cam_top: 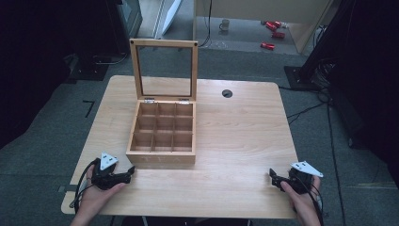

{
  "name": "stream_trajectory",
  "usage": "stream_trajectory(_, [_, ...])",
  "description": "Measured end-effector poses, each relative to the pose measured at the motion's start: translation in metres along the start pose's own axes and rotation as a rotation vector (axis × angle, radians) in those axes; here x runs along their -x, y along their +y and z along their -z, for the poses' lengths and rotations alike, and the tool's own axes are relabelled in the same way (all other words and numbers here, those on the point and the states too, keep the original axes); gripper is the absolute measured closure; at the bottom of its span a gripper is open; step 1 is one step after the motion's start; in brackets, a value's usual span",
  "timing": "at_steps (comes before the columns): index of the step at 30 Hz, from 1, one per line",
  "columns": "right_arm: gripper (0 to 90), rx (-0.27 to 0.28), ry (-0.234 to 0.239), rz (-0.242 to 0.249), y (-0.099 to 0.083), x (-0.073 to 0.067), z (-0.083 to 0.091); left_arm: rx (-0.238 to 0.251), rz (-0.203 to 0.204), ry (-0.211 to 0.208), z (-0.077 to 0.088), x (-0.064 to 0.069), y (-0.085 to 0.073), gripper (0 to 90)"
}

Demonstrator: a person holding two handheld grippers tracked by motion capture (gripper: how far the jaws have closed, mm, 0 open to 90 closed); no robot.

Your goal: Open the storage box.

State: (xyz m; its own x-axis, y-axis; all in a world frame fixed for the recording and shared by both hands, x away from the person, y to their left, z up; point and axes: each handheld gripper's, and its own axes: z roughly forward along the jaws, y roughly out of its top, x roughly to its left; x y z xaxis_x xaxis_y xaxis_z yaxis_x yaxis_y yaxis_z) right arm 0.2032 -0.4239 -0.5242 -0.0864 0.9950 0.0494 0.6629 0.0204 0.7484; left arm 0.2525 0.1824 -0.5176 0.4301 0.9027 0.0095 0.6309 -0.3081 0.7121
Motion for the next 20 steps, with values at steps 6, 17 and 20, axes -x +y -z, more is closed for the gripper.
stream_trajectory(6, [5.9,-0.039,-0.014,0.021,0.0,-0.0032,-0.0026,0.0,0.0,0.0,0.0,0.0,0.0,17.0])
stream_trajectory(17, [5.7,-0.041,-0.012,0.017,0.0,-0.0031,-0.0028,0.001,0.001,-0.002,0.0,-0.0003,0.0,17.0])
stream_trajectory(20, [5.6,-0.042,-0.011,0.017,0.0001,-0.0032,-0.0028,0.001,0.001,-0.002,0.0001,-0.0003,0.0,17.0])
